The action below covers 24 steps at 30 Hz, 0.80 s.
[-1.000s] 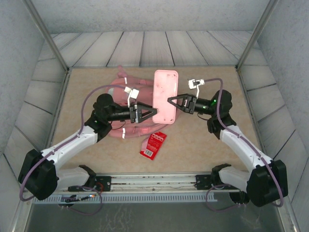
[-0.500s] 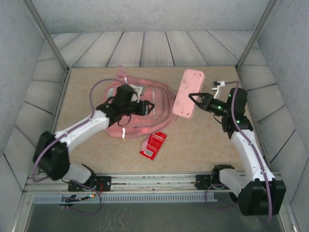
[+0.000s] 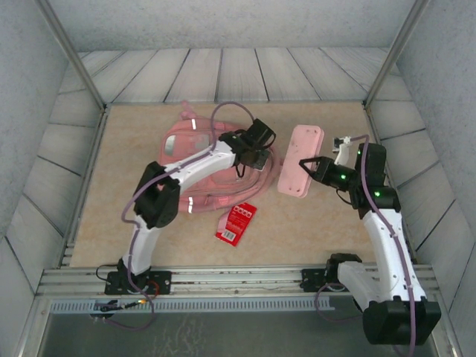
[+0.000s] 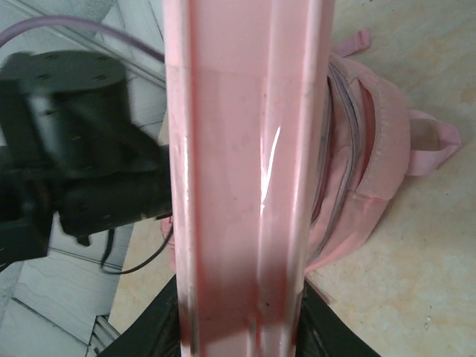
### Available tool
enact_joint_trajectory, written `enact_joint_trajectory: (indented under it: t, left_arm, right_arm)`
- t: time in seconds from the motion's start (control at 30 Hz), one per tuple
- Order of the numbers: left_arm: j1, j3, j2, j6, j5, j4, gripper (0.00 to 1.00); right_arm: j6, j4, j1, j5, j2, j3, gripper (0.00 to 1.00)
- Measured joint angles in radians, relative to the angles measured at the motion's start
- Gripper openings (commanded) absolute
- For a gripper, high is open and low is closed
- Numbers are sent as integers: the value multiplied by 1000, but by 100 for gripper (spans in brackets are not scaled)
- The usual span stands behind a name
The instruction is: Pack the student bag
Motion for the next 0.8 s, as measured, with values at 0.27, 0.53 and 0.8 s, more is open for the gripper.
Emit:
enact_joint_trajectory:
  t: [0.27, 0.53, 0.8]
  left_arm:
    - [-10, 144, 169, -6, -60, -89, 50]
    - [-18, 183, 182, -19, -116, -128, 21]
    - [-15, 126, 144, -32, -108, -114, 0]
  right_arm:
    - [-38, -83, 0, 32, -7, 6, 17]
    - [-59, -111, -1, 60, -13, 18, 17]
    - [-69, -113, -1, 74, -14, 8, 17]
